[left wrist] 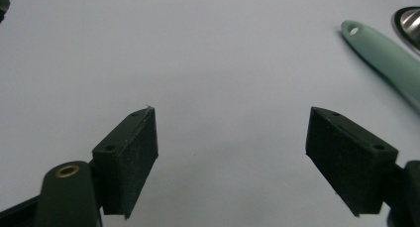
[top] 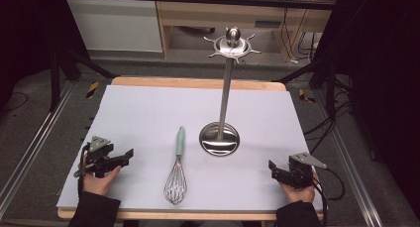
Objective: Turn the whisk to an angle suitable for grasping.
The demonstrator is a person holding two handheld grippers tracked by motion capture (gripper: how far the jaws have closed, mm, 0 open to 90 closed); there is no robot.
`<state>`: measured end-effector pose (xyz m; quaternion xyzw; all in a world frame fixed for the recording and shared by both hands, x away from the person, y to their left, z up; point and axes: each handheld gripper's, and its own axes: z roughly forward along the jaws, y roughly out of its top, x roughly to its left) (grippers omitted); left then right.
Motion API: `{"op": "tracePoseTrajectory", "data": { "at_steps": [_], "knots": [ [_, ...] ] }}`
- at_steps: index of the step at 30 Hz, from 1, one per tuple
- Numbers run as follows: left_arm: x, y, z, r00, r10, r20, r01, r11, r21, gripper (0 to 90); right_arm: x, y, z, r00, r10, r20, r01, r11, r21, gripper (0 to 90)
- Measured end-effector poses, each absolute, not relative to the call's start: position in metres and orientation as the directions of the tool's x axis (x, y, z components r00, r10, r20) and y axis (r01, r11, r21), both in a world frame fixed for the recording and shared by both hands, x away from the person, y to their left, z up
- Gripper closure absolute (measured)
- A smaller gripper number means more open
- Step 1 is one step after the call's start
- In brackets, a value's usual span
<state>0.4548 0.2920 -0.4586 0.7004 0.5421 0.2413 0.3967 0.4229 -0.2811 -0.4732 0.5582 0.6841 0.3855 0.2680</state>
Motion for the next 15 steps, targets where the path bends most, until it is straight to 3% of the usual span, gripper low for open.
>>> {"op": "tracePoseTrajectory", "data": {
  "at_steps": [15],
  "knots": [
    [0.446,0.27,-0.442,0.379,0.919,-0.108,0.538,-0.123,0.834,24.6,0.422,-0.271,-0.473,-0.277,0.96,0.037,0.57,0.133,0.811,21.8]
  ]
}}
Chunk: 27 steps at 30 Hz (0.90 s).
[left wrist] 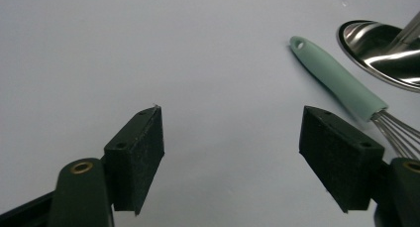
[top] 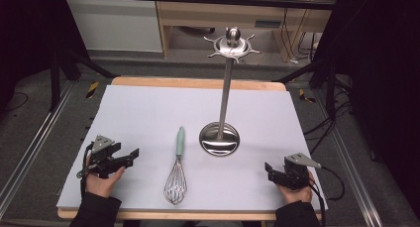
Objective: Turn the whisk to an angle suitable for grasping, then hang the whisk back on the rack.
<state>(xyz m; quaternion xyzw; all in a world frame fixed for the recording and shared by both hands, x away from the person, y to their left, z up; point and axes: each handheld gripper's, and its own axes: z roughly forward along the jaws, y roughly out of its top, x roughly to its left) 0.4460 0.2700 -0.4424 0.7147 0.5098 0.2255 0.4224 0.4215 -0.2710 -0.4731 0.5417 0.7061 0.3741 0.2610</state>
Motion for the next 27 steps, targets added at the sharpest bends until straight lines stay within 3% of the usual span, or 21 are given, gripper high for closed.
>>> {"op": "tracePoseTrajectory", "data": {
  "at_steps": [27],
  "knots": [
    [0.443,0.214,-0.42,0.507,0.86,-0.052,0.5,-0.245,0.83,24.8,0.422,-0.268,-0.474,-0.295,0.955,0.014,0.575,0.166,0.801,25.3]
  ]
}}
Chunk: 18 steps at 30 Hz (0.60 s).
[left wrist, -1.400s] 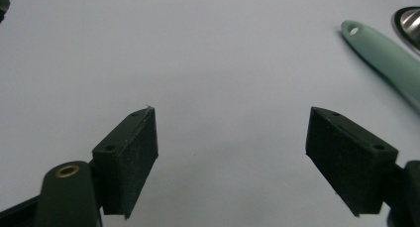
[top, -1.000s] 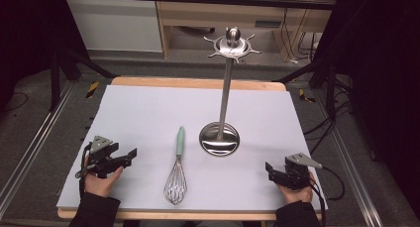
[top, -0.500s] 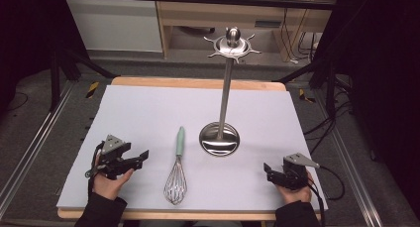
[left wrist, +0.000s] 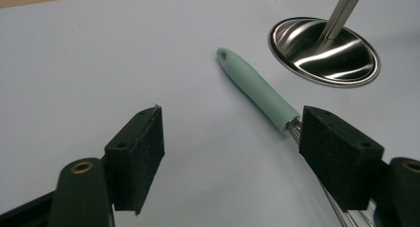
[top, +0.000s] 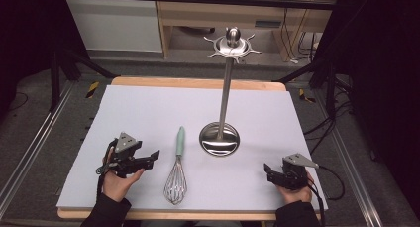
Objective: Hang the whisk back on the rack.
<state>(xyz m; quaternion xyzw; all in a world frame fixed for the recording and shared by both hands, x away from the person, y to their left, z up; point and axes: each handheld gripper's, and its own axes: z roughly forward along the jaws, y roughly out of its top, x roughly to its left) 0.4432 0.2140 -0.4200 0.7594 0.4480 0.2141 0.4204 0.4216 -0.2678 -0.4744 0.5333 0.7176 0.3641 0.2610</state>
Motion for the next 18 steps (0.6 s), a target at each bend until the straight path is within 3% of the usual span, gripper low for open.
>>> {"op": "tracePoseTrajectory", "data": {
  "at_steps": [18],
  "knots": [
    [0.463,0.191,-0.404,0.533,0.843,-0.069,0.504,-0.25,0.827,26.7,0.422,-0.267,-0.476,-0.298,0.954,0.006,0.583,0.177,0.793,27.4]
  ]
}}
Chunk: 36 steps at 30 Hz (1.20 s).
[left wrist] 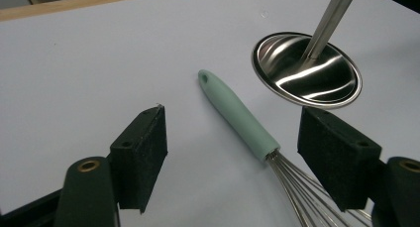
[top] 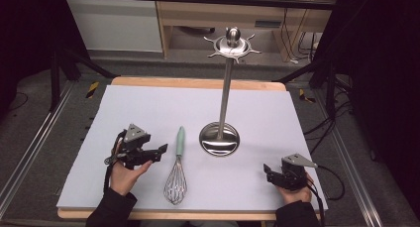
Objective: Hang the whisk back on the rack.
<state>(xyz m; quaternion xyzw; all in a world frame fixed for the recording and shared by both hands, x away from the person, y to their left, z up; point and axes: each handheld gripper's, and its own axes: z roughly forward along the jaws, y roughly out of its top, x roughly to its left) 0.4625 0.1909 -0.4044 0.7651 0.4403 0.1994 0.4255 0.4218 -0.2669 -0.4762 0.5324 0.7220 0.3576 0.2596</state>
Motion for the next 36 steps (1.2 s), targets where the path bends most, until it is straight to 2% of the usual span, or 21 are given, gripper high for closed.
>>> {"op": "tracePoseTrajectory", "data": {
  "at_steps": [15,25,36],
  "knots": [
    [0.481,0.163,-0.405,0.55,0.833,-0.06,0.532,-0.295,0.794,28.3,0.422,-0.267,-0.475,-0.301,0.953,0.012,0.584,0.175,0.793,27.8],
    [0.489,0.149,-0.418,0.57,0.82,-0.049,0.567,-0.35,0.746,35.2,0.423,-0.267,-0.476,-0.3,0.954,0.008,0.583,0.177,0.793,27.7],
    [0.496,0.141,-0.434,0.56,0.827,-0.047,0.623,-0.383,0.682,38.9,0.423,-0.267,-0.477,-0.303,0.953,0.004,0.586,0.182,0.79,27.7]
  ]
}}
